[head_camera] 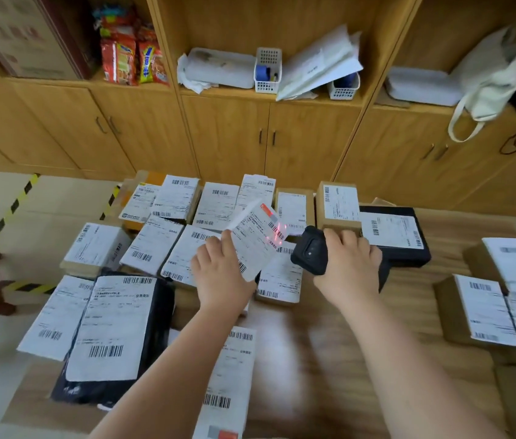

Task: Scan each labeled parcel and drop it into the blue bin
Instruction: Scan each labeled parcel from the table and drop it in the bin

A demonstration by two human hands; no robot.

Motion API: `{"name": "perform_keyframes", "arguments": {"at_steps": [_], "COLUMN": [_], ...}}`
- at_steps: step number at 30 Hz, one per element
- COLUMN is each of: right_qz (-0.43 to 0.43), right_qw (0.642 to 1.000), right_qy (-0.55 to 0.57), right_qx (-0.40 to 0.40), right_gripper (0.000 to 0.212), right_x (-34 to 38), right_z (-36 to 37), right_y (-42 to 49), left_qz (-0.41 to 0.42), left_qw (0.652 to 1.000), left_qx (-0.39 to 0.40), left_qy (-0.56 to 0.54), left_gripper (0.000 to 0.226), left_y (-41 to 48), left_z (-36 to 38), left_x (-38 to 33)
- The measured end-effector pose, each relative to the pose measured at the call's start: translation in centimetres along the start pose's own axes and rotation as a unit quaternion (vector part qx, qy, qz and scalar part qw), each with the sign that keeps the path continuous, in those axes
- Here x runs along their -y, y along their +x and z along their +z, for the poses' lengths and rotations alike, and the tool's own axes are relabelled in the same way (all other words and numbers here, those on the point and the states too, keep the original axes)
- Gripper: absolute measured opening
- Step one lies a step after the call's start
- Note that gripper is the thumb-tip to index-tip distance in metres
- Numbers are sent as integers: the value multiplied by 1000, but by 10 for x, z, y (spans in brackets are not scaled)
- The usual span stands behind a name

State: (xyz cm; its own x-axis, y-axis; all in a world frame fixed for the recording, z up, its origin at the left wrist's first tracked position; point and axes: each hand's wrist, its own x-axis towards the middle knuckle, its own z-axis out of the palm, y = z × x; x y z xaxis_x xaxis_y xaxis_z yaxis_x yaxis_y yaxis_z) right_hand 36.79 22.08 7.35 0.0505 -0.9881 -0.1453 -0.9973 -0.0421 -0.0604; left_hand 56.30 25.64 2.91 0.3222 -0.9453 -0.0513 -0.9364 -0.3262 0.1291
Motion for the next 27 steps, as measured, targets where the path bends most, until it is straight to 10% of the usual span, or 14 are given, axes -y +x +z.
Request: {"name": "perform_keyframes", "arguments": {"at_steps": [10,15,27], "right_qz": [105,215,497], "right_qw": [987,918,757], "right_qy": [122,326,337], "right_qx": [12,-65,-257], "right_gripper": [79,66,83], "right_x": [-52,-123,-317], "right_z": [-9,-15,-12], "right_y": [-43,-98,-379], "left_qz": [62,205,487], "left_qw": [998,977,864], "left_qx": [18,48,93], "left_qy": [-19,-38,-91], "left_gripper": [104,100,108], "left_y": [-15,-61,-320], "left_z": [-7,1,3], "left_x": [-57,-130,-349]}}
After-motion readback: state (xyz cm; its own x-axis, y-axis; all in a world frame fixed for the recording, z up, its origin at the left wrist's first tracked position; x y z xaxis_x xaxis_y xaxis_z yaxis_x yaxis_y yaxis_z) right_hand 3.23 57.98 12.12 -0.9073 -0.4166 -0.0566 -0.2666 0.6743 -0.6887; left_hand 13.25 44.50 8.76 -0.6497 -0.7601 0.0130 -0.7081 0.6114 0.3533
